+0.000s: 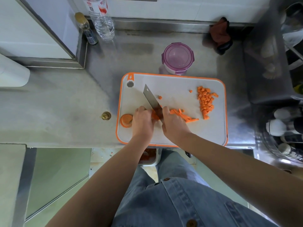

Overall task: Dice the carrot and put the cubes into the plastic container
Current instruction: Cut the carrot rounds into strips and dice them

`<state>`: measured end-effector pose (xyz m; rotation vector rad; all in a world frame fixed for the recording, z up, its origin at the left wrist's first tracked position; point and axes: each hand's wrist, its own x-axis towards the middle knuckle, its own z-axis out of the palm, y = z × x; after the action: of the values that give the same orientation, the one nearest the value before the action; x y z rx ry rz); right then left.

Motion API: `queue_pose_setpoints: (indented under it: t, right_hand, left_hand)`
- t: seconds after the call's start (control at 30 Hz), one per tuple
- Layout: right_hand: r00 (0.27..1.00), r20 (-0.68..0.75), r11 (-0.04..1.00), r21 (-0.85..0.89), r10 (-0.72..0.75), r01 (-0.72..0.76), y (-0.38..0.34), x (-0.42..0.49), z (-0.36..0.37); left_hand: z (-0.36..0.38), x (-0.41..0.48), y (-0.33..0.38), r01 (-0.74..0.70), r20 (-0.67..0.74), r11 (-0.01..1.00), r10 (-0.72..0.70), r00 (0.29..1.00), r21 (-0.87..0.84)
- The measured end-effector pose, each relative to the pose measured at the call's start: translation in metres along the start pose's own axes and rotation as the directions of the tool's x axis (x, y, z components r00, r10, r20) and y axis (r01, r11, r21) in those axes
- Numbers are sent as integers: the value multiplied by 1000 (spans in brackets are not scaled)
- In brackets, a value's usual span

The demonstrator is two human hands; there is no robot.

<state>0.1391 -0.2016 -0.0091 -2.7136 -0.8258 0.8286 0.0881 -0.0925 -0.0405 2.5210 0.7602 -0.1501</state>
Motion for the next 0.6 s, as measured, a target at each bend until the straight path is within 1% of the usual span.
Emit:
queue_pose_setpoints:
  t: [0.17, 0.37, 0.5, 0.6]
  right_hand:
    - [1000, -20, 999, -49, 5, -6, -1, -2, 6]
    - [1000, -22, 1000, 16, -19, 19, 5, -1, 3]
    - [998, -63, 996, 82, -23, 28, 11, -5, -6]
    - [996, -82, 998, 55, -39, 44, 10, -6, -12]
  left_hand:
    - [-2, 1, 1, -6, 13, 1000, 6, 1000, -4]
    - [-2, -1, 2, -7, 10, 1000, 7, 1000, 20]
    - [-4, -4, 2, -29, 4, 999, 29, 1000, 38]
    - [-3, -5, 0, -37, -13, 999, 38, 999, 34]
